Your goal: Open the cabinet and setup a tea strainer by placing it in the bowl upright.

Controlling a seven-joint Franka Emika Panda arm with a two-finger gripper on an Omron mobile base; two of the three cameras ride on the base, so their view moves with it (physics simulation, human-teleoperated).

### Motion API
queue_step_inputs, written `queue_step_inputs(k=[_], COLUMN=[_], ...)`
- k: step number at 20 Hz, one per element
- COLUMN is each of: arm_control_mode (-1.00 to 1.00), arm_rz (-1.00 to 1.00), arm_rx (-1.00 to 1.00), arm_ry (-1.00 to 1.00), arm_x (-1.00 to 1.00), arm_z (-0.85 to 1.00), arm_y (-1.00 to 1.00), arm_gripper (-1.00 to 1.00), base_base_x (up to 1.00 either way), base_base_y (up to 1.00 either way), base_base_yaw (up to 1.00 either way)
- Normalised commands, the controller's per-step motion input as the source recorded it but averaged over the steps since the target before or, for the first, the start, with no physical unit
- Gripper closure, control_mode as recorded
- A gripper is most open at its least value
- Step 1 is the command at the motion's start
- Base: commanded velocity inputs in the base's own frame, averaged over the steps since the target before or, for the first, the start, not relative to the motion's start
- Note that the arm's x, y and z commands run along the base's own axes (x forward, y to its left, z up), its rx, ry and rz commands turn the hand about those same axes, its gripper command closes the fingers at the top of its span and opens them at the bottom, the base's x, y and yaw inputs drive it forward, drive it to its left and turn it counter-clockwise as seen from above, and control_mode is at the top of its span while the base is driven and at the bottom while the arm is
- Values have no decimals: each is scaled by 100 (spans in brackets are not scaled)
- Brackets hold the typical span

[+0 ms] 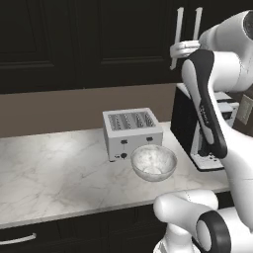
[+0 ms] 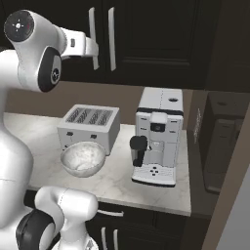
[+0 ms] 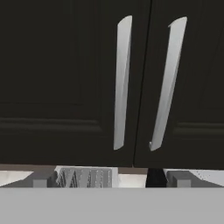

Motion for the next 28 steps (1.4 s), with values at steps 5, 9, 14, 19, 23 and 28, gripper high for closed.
queue_step_inputs(k=[5, 9, 14, 19, 23, 28], arm_control_mode=[-100, -100, -100, -100, -100, -100], arm_rz=[0, -2, -5, -9, 0, 0], arm_rx=[0, 0, 0, 1, 0, 0], arm_ry=[0, 1, 0, 1, 0, 1], arm_x=[0, 10, 33, 50, 41, 47], arm_z=[-1, -19, -38, -5, 0, 0], arm_y=[0, -4, 0, 0, 0, -4], arm_gripper=[-100, -100, -100, -100, -100, -100], base_base_x=[0, 0, 0, 0, 0, 0], base_base_y=[0, 0, 0, 0, 0, 0], base_base_yaw=[0, 0, 0, 0, 0, 0])
